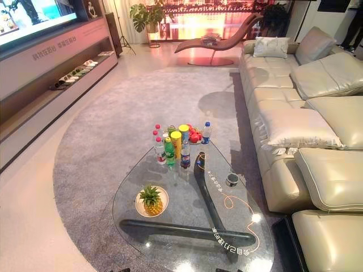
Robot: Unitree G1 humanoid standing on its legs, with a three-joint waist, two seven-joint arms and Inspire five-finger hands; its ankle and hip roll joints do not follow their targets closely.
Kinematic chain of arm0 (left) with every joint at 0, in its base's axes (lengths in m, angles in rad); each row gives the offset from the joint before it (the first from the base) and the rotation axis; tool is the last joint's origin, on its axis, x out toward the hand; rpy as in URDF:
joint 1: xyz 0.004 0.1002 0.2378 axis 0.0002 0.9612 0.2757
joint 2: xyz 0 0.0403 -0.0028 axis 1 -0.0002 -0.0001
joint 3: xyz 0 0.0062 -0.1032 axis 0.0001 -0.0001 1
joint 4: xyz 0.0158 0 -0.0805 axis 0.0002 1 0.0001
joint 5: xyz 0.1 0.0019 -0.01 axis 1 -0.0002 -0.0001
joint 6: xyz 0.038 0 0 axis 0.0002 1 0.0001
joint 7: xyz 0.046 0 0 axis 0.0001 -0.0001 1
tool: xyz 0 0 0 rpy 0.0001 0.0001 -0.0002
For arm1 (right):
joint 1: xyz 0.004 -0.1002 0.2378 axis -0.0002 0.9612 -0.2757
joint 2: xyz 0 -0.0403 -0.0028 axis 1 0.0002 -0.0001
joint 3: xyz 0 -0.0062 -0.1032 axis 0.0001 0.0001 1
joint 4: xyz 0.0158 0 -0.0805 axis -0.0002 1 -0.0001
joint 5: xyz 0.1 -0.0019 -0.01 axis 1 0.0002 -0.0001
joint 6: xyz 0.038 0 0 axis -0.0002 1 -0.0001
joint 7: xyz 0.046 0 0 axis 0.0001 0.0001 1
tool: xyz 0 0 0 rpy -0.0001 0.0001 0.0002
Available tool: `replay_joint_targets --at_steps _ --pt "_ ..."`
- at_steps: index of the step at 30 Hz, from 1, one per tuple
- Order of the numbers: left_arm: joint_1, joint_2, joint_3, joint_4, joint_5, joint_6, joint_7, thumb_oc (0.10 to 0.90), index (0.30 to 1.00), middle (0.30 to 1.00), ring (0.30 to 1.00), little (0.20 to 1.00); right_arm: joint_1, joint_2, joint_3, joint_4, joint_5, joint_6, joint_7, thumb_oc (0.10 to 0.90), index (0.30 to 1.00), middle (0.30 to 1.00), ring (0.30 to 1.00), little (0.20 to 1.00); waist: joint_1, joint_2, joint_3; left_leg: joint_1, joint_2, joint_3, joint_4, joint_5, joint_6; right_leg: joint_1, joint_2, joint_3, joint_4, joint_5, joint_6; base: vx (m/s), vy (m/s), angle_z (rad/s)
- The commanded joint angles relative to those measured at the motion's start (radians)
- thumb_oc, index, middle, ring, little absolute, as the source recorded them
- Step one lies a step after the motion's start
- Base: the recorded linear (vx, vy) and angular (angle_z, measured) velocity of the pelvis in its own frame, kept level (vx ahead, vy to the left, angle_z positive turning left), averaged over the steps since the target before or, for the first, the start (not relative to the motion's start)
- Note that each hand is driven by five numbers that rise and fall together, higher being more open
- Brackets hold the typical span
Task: Pick up the fruit to the plate
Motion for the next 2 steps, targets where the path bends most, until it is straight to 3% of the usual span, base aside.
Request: replay_joint_targets --at_steps 1,2 --pt "-0.067 0.003 0.024 0.043 0.020 -0.017 -0.036 0.800 0.900 0.900 0.900 0.900 -0.048 0.012 -0.021 0.029 0.000 -0.016 -0.044 0.800 0.900 0.900 0.900 0.900 0.002 -0.042 -0.001 0.018 -0.015 0.022 0.004 -0.065 -0.031 0.030 -0.063 0.021 -0.077 0.061 0.080 0.00 0.000 0.00" --pt "-0.067 0.004 0.019 0.044 0.033 -0.031 -0.033 0.800 0.900 0.900 0.900 0.900 -0.048 0.011 -0.022 0.032 -0.001 -0.011 -0.053 0.800 0.900 0.900 0.900 0.900 0.003 -0.042 -0.002 0.018 -0.015 0.022 0.004 -0.065 -0.031 0.030 -0.065 0.019 -0.077 0.061 0.081 0.00 0.000 0.00"
